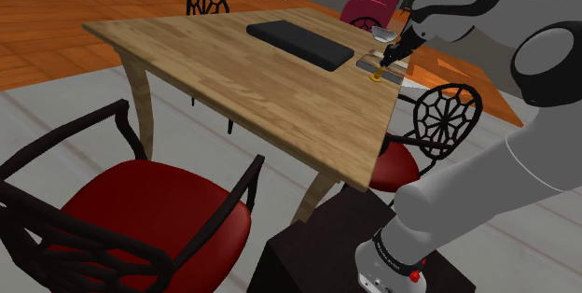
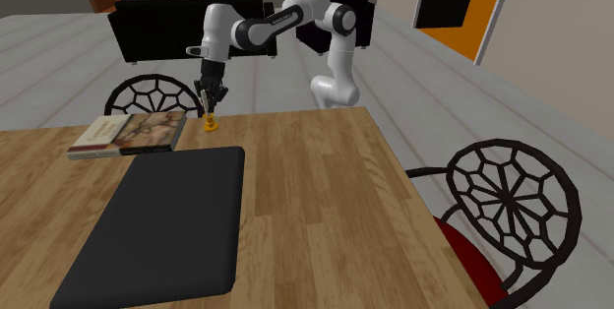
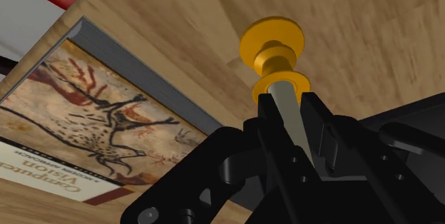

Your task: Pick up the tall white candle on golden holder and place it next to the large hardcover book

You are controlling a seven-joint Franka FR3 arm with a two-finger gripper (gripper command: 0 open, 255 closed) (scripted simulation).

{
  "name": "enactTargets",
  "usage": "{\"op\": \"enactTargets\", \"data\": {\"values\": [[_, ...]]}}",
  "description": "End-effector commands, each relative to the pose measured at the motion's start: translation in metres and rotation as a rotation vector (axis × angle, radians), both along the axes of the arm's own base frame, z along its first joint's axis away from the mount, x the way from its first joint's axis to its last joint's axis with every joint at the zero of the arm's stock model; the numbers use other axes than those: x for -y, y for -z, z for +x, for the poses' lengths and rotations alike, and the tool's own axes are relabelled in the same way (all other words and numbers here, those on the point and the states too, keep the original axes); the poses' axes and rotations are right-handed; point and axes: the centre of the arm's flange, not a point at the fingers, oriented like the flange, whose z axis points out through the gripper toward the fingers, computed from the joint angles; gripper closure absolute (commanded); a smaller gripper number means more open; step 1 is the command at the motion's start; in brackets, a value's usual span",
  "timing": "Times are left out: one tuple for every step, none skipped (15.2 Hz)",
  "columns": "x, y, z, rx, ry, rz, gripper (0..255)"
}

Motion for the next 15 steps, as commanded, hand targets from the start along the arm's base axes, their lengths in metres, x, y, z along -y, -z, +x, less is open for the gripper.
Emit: {"op": "enactTargets", "data": {"values": [[0.0, 0.0, 0.0, 0.0, 0.0, 0.0, 255], [0.0, 0.0, 0.0, 0.0, 0.0, 0.0, 255], [0.0, 0.0, 0.0, 0.0, 0.0, 0.0, 255], [0.0, 0.0, 0.0, 0.0, 0.0, 0.0, 0], [0.0, 0.0, 0.0, 0.0, 0.0, 0.0, 0], [0.0, 0.0, 0.0, 0.0, 0.0, 0.0, 0], [0.0, 0.0, 0.0, 0.0, 0.0, 0.0, 0], [0.0, 0.0, 0.0, 0.0, 0.0, 0.0, 0], [0.0, 0.0, 0.0, 0.0, 0.0, 0.0, 0], [-0.001, -0.012, -0.005, 0.0, 0.0, 0.0, 0], [-0.003, -0.024, -0.011, 0.0, 0.0, 0.0, 0], [-0.004, -0.036, -0.016, 0.0, 0.0, 0.0, 0], [-0.005, -0.045, -0.02, 0.0, 0.0, 0.0, 0], [-0.005, -0.045, -0.02, 0.0, 0.0, 0.0, 0], [-0.005, -0.045, -0.02, 0.0, 0.0, 0.0, 0]]}}
